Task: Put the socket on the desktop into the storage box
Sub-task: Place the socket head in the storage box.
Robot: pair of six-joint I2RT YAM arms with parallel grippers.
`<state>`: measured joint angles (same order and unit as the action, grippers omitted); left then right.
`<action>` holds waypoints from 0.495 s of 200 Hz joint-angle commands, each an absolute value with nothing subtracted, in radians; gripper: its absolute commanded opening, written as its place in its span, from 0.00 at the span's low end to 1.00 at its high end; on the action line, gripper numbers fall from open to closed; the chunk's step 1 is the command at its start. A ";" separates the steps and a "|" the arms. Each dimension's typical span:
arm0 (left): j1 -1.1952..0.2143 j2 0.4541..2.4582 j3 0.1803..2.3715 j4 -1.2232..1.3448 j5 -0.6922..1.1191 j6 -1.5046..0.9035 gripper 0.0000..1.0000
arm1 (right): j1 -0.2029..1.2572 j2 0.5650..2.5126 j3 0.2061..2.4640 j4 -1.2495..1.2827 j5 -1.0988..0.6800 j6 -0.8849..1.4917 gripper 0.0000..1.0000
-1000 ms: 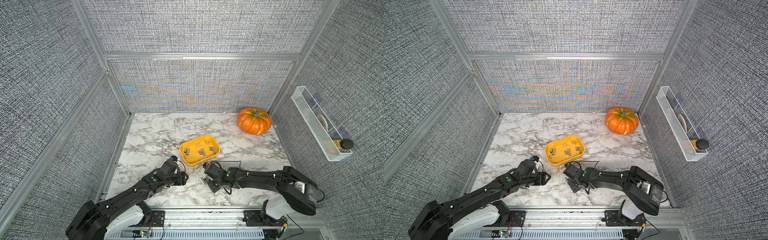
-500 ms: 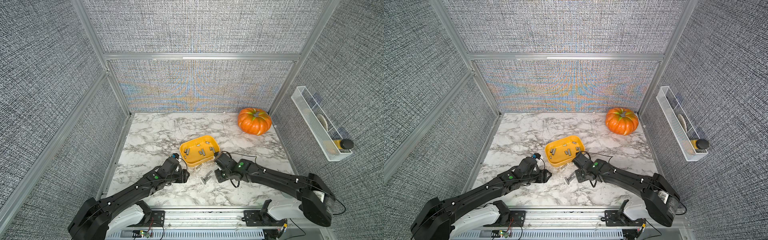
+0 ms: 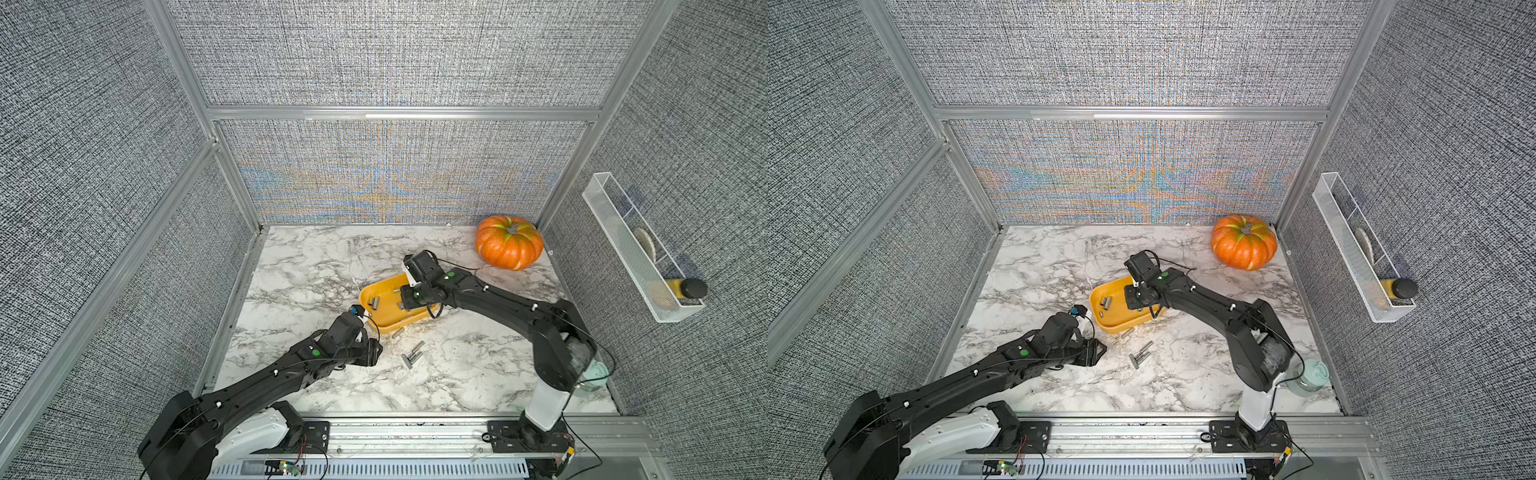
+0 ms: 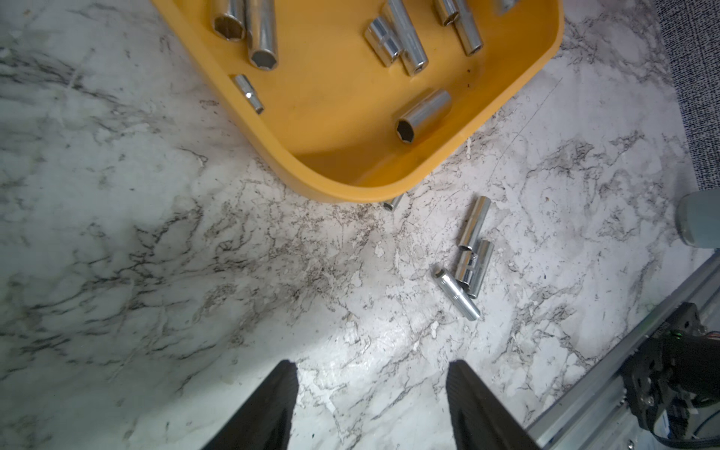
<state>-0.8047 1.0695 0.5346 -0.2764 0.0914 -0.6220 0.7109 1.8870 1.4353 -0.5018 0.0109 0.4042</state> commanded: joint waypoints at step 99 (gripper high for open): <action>-0.857 1.119 0.587 -0.275 0.064 -0.599 0.66 | 0.691 1.951 1.483 -0.534 -0.001 0.392 0.29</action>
<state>-0.8497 1.0996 0.5636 -0.2935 0.0696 -0.6102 0.6956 1.9865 1.5002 -0.5358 -0.0067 0.3977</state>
